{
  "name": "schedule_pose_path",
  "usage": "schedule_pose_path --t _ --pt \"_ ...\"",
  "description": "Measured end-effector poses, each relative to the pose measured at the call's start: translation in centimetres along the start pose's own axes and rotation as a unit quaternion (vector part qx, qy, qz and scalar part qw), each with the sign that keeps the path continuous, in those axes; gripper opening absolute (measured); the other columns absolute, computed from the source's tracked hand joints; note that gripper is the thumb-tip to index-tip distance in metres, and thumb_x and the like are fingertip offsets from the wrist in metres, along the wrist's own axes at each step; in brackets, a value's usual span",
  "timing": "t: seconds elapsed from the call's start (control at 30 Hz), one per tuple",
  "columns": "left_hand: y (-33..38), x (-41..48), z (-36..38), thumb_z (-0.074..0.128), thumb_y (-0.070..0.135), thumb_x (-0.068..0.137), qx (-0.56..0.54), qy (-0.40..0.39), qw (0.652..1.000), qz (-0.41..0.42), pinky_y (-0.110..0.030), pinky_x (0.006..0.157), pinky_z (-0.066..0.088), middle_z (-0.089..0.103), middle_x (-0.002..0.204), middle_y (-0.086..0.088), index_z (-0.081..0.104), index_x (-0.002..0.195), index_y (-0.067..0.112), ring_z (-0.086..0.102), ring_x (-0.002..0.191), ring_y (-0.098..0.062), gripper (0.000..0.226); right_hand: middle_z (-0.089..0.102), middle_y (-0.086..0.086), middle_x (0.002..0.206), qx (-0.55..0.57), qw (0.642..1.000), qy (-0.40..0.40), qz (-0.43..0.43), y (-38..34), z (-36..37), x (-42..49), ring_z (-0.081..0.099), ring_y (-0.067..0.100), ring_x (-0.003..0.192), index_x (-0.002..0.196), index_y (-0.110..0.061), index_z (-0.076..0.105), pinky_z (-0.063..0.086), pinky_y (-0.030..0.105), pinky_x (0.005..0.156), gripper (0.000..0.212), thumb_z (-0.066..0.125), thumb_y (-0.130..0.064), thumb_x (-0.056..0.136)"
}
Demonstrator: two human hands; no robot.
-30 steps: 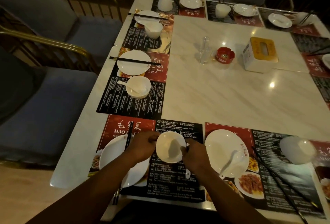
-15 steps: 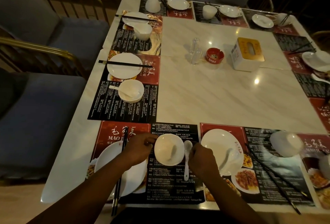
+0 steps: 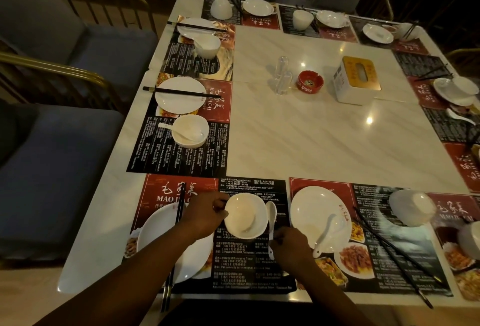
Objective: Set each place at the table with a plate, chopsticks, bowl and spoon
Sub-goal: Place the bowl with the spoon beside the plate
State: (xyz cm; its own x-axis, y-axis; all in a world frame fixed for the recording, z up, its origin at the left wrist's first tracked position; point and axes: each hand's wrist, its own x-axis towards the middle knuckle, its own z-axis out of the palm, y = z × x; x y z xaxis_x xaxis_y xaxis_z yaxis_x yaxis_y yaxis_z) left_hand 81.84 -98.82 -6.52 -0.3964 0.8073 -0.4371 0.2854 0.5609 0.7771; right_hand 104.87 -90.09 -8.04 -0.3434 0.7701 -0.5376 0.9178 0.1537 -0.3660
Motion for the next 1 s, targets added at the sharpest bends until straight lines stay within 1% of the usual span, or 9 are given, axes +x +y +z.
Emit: schedule_pose_path --t 0.17,0.23,0.33,0.43,0.5,0.57,0.77,0.87,1.0 --pt "-0.3 -0.2 0.0 0.073 0.009 0.087 0.000 -0.008 1.000 0.005 -0.022 0.081 0.052 0.071 0.111 0.006 0.066 0.122 0.027 0.064 0.102 -0.010 0.041 0.071 -0.007 0.093 0.108 0.993 0.050 -0.011 -0.6 -2.3 -0.5 0.066 0.011 0.087 0.091 -0.024 0.069 0.054 0.033 0.085 0.005 0.068 -0.021 0.089" --pt "-0.4 -0.1 0.0 0.072 0.009 0.087 0.001 -0.006 1.000 0.005 -0.021 0.079 0.051 0.071 0.111 0.006 0.066 0.123 0.027 0.063 0.102 -0.010 0.040 0.071 -0.010 0.091 0.154 0.987 0.026 -0.034 -1.6 -3.3 -1.4 0.066 0.006 0.085 0.089 -0.026 0.069 0.054 0.028 0.083 0.008 0.068 -0.018 0.089" --pt "-0.3 -0.1 0.1 0.070 0.009 0.089 0.004 0.002 1.000 0.003 -0.029 0.087 0.054 0.071 0.110 0.006 0.066 0.121 0.028 0.064 0.102 -0.011 0.037 0.072 -0.011 0.093 0.176 0.983 -0.035 -0.044 -3.0 -3.4 -2.5 0.067 0.004 0.083 0.091 -0.026 0.073 0.054 0.026 0.080 0.008 0.070 -0.019 0.088" --pt "-0.4 0.0 0.0 0.065 0.009 0.092 0.006 0.014 1.000 0.000 -0.033 0.091 0.056 0.071 0.112 0.005 0.066 0.121 0.025 0.065 0.102 -0.012 0.033 0.075 -0.003 0.087 0.202 0.977 -0.064 -0.005 -3.6 -2.2 -3.0 0.068 0.009 0.068 0.084 -0.024 0.074 0.058 0.030 0.066 0.002 0.073 -0.021 0.085" --pt "-0.5 0.1 -0.3 0.063 0.009 0.093 0.000 0.023 1.000 0.000 -0.036 0.089 0.058 0.071 0.111 0.003 0.066 0.122 0.023 0.066 0.100 -0.011 0.033 0.075 0.005 0.077 0.218 0.973 -0.068 0.010 -3.8 -1.8 -3.1 0.064 0.012 0.054 0.081 -0.020 0.076 0.054 0.027 0.053 0.004 0.073 -0.020 0.085" --pt "-0.6 0.0 -0.6 0.063 0.010 0.093 -0.007 0.033 0.999 -0.003 -0.035 0.088 0.058 0.072 0.107 0.004 0.065 0.123 0.023 0.066 0.098 -0.010 0.032 0.074 0.008 0.073 0.234 0.970 -0.073 0.012 -4.0 -1.6 -3.0 0.061 0.011 0.049 0.079 -0.016 0.076 0.049 0.024 0.049 0.007 0.073 -0.018 0.085" --pt "-1.0 -0.2 -0.7 0.062 0.012 0.094 -0.007 0.045 0.999 -0.011 -0.033 0.087 0.058 0.071 0.105 0.005 0.065 0.123 0.025 0.068 0.094 -0.009 0.032 0.075 0.005 0.071 0.260 0.963 -0.062 0.025 -4.2 -1.6 -2.7 0.067 0.020 0.053 0.077 -0.012 0.073 0.059 0.033 0.060 0.011 0.079 -0.021 0.083" --pt "-1.1 -0.3 -0.4 0.063 0.012 0.094 -0.024 0.032 0.999 -0.017 -0.036 0.089 0.058 0.070 0.110 0.003 0.064 0.124 0.024 0.067 0.099 -0.012 0.032 0.075 0.008 0.072 0.274 0.960 -0.049 0.036 -4.3 -1.5 -2.7 0.072 0.028 0.060 0.079 -0.010 0.068 0.062 0.039 0.062 0.016 0.081 -0.018 0.080" --pt "-1.0 -0.2 0.2 0.064 0.014 0.094 -0.021 0.031 0.999 -0.020 -0.034 0.092 0.056 0.069 0.117 0.002 0.065 0.125 0.023 0.064 0.106 -0.012 0.033 0.075 0.010 0.074 0.287 0.956 -0.051 0.040 -4.2 -1.5 -2.6 0.071 0.027 0.058 0.086 -0.007 0.065 0.062 0.039 0.061 0.021 0.082 -0.018 0.080"
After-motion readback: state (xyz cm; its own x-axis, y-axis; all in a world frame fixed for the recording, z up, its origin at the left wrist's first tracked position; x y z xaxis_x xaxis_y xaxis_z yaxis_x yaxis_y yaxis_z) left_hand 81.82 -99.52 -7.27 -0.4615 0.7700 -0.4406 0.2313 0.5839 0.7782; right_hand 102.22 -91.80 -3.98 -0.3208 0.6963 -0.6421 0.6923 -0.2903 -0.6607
